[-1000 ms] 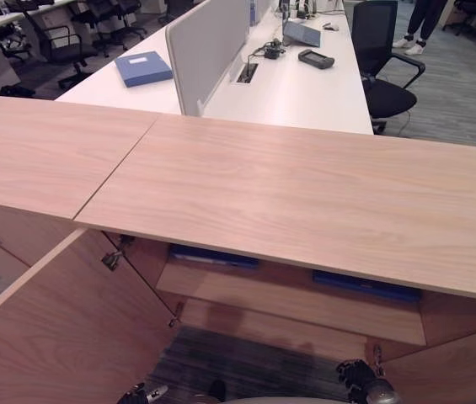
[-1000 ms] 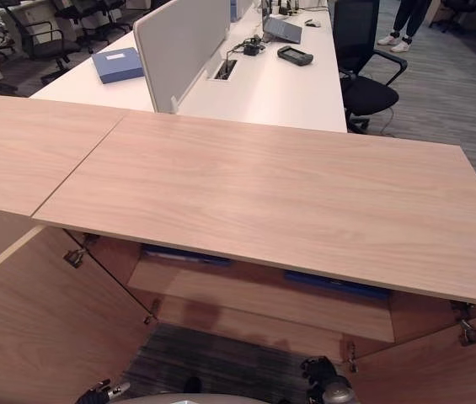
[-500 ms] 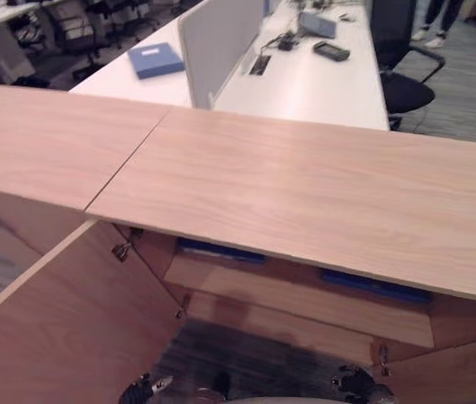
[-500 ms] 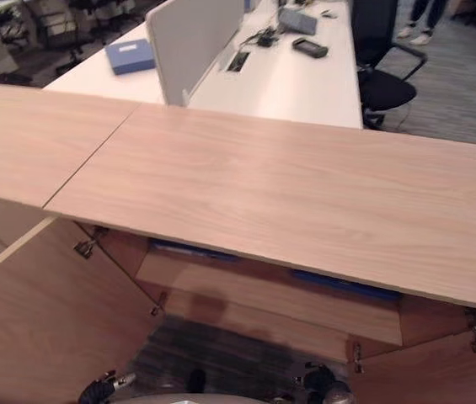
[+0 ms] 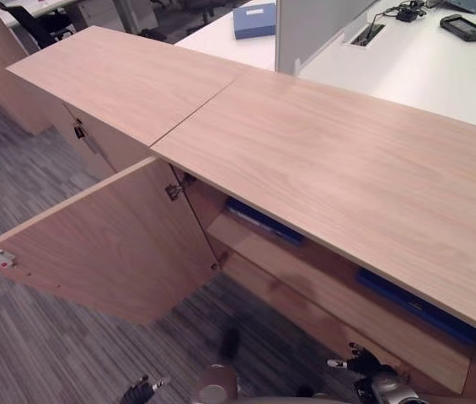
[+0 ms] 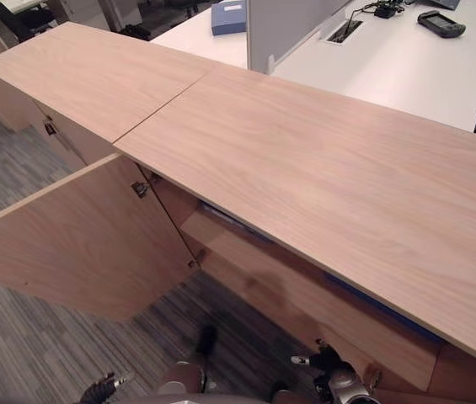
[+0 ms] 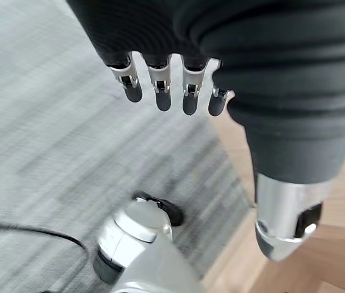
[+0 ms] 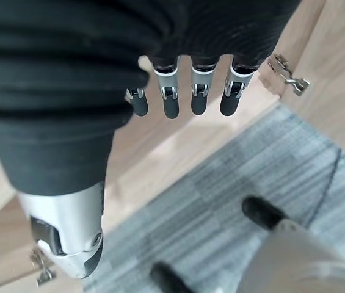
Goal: Put the empty folder in the office cabinet
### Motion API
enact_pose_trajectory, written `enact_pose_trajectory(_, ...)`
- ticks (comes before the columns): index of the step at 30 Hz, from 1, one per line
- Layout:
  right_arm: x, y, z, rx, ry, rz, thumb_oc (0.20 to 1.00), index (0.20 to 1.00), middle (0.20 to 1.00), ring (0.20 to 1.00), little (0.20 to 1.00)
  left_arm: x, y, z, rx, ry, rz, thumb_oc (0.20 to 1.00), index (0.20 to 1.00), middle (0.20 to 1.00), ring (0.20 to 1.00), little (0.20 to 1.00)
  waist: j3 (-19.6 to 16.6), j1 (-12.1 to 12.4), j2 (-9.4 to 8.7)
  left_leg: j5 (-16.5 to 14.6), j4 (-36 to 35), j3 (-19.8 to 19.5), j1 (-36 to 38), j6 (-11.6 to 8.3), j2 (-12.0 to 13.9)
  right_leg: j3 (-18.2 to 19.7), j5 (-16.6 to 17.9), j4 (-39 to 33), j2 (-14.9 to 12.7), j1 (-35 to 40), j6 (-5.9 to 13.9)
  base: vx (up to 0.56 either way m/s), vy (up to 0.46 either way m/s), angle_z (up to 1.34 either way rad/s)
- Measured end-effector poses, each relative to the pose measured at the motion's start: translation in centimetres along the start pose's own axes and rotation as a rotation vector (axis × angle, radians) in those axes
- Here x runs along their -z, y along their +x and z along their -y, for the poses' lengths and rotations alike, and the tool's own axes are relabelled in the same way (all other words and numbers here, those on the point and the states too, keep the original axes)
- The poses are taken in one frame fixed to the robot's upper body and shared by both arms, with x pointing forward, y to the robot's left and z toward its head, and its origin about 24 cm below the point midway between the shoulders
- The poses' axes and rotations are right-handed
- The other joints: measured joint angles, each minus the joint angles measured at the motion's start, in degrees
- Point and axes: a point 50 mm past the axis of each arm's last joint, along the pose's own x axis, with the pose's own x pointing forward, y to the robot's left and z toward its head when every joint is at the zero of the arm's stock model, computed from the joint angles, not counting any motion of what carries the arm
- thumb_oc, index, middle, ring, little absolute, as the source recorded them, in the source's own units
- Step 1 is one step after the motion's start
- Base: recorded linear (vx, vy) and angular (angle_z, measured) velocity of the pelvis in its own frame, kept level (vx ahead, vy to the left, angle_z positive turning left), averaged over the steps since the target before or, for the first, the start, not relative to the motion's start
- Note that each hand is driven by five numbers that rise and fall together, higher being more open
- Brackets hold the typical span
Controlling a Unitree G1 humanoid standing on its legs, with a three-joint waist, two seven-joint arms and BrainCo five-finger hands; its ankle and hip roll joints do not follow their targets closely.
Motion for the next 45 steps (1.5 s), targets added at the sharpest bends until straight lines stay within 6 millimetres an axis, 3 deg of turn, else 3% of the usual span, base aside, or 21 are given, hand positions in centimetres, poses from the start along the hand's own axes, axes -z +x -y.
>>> enact_pose_trajectory(1, -0.3, 0.1, 0.2, 0.006, 0.002, 0.006, 1.0, 1.0, 1.0, 1.0, 1.0, -1.2, 0.2, -0.1, -0.001, 0.002, 0.033, 1.0, 1.0, 1.0, 1.0, 1.0, 0.88, -0.35, -1.66, 2.88, 1.54, 5.33, 0.44, -0.76, 0.33, -1.02, 0.56, -0.26, -1.99, -0.11, -0.28, -0.15, 0.011, 0.85)
enact_pose_trajectory(4, -0.8, 0.2, 0.8, 0.029, 0.039, 0.022, 1.0, 1.0, 1.0, 1.0, 1.0, -1.4, 0.3, -0.4, 0.015, 0.011, 0.031, 1.0, 1.0, 1.0, 1.0, 1.0, 0.62, -1.64, -3.85, 5.0, 8.83, 5.98, 1.6, -3.95, 1.29, -3.41, 3.34, -4.47, -5.05, 1.45, 0.0, -0.1, 0.004, 0.51)
enact_pose_trajectory(6, 1.2, -0.2, 1.9, 0.054, 0.034, -0.031, 1.0, 1.0, 1.0, 1.0, 1.0, -0.9, 0.2, -0.2, 0.034, 0.015, 0.016, 1.0, 1.0, 1.0, 1.0, 1.0, -0.33, -2.89, -2.53, 6.11, 12.05, 0.48, 9.45, -5.53, 1.33, -6.26, 4.27, -6.4, -6.79, 4.96, 1.56, -0.1, 0.056, 0.69)
enact_pose_trajectory(7, 1.9, -0.4, 2.5, 0.067, 0.024, -0.049, 1.0, 1.0, 1.0, 1.0, 1.0, -0.4, 0.1, 0.1, 0.044, 0.009, 0.007, 1.0, 1.0, 1.0, 1.0, 1.0, -1.13, -2.85, -0.63, 9.35, 11.2, 0.23, 11.69, -5.12, 1.34, -6.45, 4.34, -5.89, -6.58, 4.71, 2.27, -0.12, 0.099, 0.7)
enact_pose_trajectory(9, 1.8, -0.4, 2.0, 0.049, 0.023, -0.048, 1.0, 1.0, 1.0, 1.0, 1.0, -1.2, 0.3, 0.4, 0.05, 0.008, 0.031, 1.0, 1.0, 1.0, 1.0, 1.0, -1.53, -3.37, 0.16, 10.01, 7.63, -0.32, 12.51, -3.89, -0.22, -6.7, 4.0, -1.98, -8.12, 2.91, 3.28, -0.06, 0.08, 0.51)
enact_pose_trajectory(12, 1.4, -0.2, 0.3, 0.0, 0.035, -0.049, 1.0, 1.0, 1.0, 1.0, 1.0, -1.9, 0.4, -0.3, 0.036, 0.02, 0.04, 1.0, 1.0, 1.0, 1.0, 1.0, -1.67, -4.18, -0.7, 10.03, 2.64, -3.24, 12.3, -3.75, -0.32, -5.55, 4.39, -5.73, -6.24, 2.04, 6.19, -0.09, 0.176, 0.61)
enact_pose_trajectory(14, 1.6, -0.2, -0.1, -0.002, 0.056, -0.056, 1.0, 1.0, 1.0, 1.0, 1.0, -1.7, 0.4, -0.1, 0.059, 0.029, 0.029, 1.0, 1.0, 1.0, 1.0, 1.0, -2.28, -3.76, -2.0, 7.66, 0.11, -1.9, 12.97, -3.18, -0.31, -8.11, 7.28, -7.67, -7.66, 1.98, 5.48, -0.02, 0.206, 0.6)
enact_pose_trajectory(17, 3.1, -0.6, 0.6, 0.023, 0.063, -0.1, 1.0, 1.0, 1.0, 1.0, 1.0, -2.3, 0.6, 3.0, 0.137, 0.025, 0.06, 1.0, 1.0, 1.0, 1.0, 1.0, -3.22, -4.25, -0.59, 4.08, 2.36, 1.02, 13.52, -7.09, 2.37, -11.89, 8.98, -7.94, -9.17, 4.22, 8.53, 0.06, 0.178, 0.78)
enact_pose_trajectory(19, 2.6, -0.5, -1.1, -0.019, 0.082, -0.088, 1.0, 1.0, 1.0, 1.0, 1.0, -2.5, 0.7, 2.4, 0.109, 0.03, 0.056, 1.0, 1.0, 1.0, 1.0, 1.0, -3.75, -4.14, -3.14, 4.8, 0.83, 1.28, 14.42, -5.91, -0.4, -11.41, 9.83, -7.92, -11.75, 4.09, 8.81, 0.03, 0.214, 0.14)
enact_pose_trajectory(22, 1.5, -0.6, -5.1, -0.106, 0.126, -0.068, 1.0, 1.0, 1.0, 1.0, 1.0, -2.6, 0.6, -0.7, 0.018, 0.088, 0.033, 1.0, 1.0, 1.0, 1.0, 1.0, -5.26, -3.45, -10.07, 5.1, -0.73, 0.17, 14.69, -3.45, -4.6, -10.34, 10.59, -6.07, -15.76, 3.16, 8.82, -0.01, 0.236, 0.18)
enact_pose_trajectory(25, 1.0, -0.6, -5.7, -0.11, 0.137, -0.058, 1.0, 1.0, 1.0, 1.0, 1.0, -3.7, 0.8, -0.7, 0.004, 0.081, 0.058, 1.0, 1.0, 1.0, 1.0, 1.0, -4.37, -2.29, -12.02, 3.7, 1.68, 0.49, 13.03, -1.67, -7.21, -9.81, 11.68, -6.11, -18.68, 2.97, 9.95, -0.05, 0.364, 0.1)
enact_pose_trajectory(26, 0.1, -0.4, -5.7, -0.104, 0.138, -0.039, 1.0, 1.0, 1.0, 1.0, 1.0, -5.3, 1.2, 0.4, 0.021, 0.07, 0.088, 1.0, 1.0, 1.0, 1.0, 1.0, -2.01, -2.35, -12.61, -0.62, 11.82, 0.49, 7.59, 1.62, -8.97, -9.66, 12.28, -3.99, -21.08, 1.94, 10.65, -0.05, 0.279, 0.3)
enact_pose_trajectory(27, 0.1, -0.3, -5.3, -0.096, 0.135, -0.046, 1.0, 1.0, 1.0, 1.0, 1.0, -5.9, 1.4, 0.9, 0.034, 0.068, 0.104, 1.0, 1.0, 1.0, 1.0, 1.0, -1.38, -2.45, -12.19, -3.71, 17.58, 0.32, 4.65, 2.04, -9.0, -9.56, 12.87, -2.32, -21.93, 1.41, 10.36, -0.04, 0.243, 0.25)
enact_pose_trajectory(29, -0.5, -0.2, -5.8, -0.109, 0.139, -0.039, 1.0, 1.0, 1.0, 1.0, 1.0, -6.3, 1.4, 0.8, 0.027, 0.07, 0.117, 1.0, 1.0, 1.0, 1.0, 1.0, -0.59, -2.28, -10.57, -3.53, 15.0, 1.26, 6.05, 3.21, -9.43, -7.54, 21.63, 3.05, -23.67, -2.94, 9.9, -0.02, 0.334, -0.05)
enact_pose_trajectory(30, -0.6, -0.2, -5.8, -0.108, 0.147, -0.036, 1.0, 1.0, 1.0, 1.0, 1.0, -6.4, 1.4, 0.7, 0.021, 0.07, 0.122, 1.0, 1.0, 1.0, 1.0, 1.0, -0.09, -2.3, -10.18, -1.38, 11.58, 0.48, 8.25, 5.89, -10.29, -4.41, 21.31, 6.57, -23.06, -6.07, 11.42, 0.03, 0.329, -0.05)
enact_pose_trajectory(32, -0.1, -0.3, -5.5, -0.092, 0.19, -0.058, 1.0, 1.0, 1.0, 1.0, 1.0, -6.2, 1.4, 0.8, 0.023, 0.083, 0.117, 1.0, 1.0, 1.0, 1.0, 1.0, 0.29, -2.84, -8.6, 2.39, 4.75, -1.72, 12.03, 7.26, -10.17, 4.18, 11.03, 8.61, -13.32, -7.0, 12.11, 0.04, 0.188, 0.41)
enact_pose_trajectory(33, 0.3, -0.3, -5.6, -0.093, 0.188, -0.073, 1.0, 1.0, 1.0, 1.0, 1.0, -6.2, 1.4, 0.9, 0.027, 0.086, 0.118, 1.0, 1.0, 1.0, 1.0, 1.0, 0.31, -3.05, -8.43, 4.41, 1.02, -2.56, 13.81, 7.33, -10.61, 5.2, 8.3, 8.26, -8.74, -7.15, 11.42, 0.02, 0.092, 0.68)
enact_pose_trajectory(35, 0.7, -0.4, -5.7, -0.095, 0.18, -0.089, 1.0, 1.0, 1.0, 1.0, 1.0, -6.0, 1.4, 1.1, 0.032, 0.086, 0.11, 1.0, 1.0, 1.0, 1.0, 1.0, 0.28, -2.79, -8.49, 5.55, -0.87, -3.57, 14.77, 7.38, -12.0, 4.19, 6.37, 6.95, -4.57, -7.97, 9.06, -0.01, 0.018, 0.5)
enact_pose_trajectory(37, 0.8, -0.4, -5.6, -0.091, 0.169, -0.089, 1.0, 1.0, 1.0, 1.0, 1.0, -4.8, 1.2, 1.0, 0.033, 0.111, 0.081, 1.0, 1.0, 1.0, 1.0, 1.0, 0.07, -2.44, -8.06, 5.51, -0.81, -4.74, 14.91, 7.54, -13.01, 0.05, 6.27, 1.18, -4.92, -6.85, 8.3, -0.01, -0.005, 0.35)
enact_pose_trajectory(41, 0.7, -0.4, -5.4, -0.088, 0.169, -0.084, 1.0, 1.0, 1.0, 1.0, 1.0, -4.2, 1.1, 0.6, 0.024, 0.124, 0.064, 1.0, 1.0, 1.0, 1.0, 1.0, -0.23, -2.41, -8.42, 5.3, -0.78, -5.7, 15.09, 7.19, -12.99, 3.06, 8.52, -4.0, -6.8, -5.63, 9.7, 0.02, -0.007, 0.19)
enact_pose_trajectory(45, 1.1, -0.5, -5.8, -0.095, 0.169, -0.098, 1.0, 1.0, 1.0, 1.0, 1.0, -3.7, 1.0, 0.7, 0.029, 0.169, 0.055, 1.0, 1.0, 1.0, 1.0, 1.0, -1.82, -2.2, -9.67, 4.12, -0.82, -5.81, 15.98, 5.09, -13.0, 3.03, 13.39, -9.44, -7.35, -1.73, 8.33, 0.03, -0.03, -0.02)
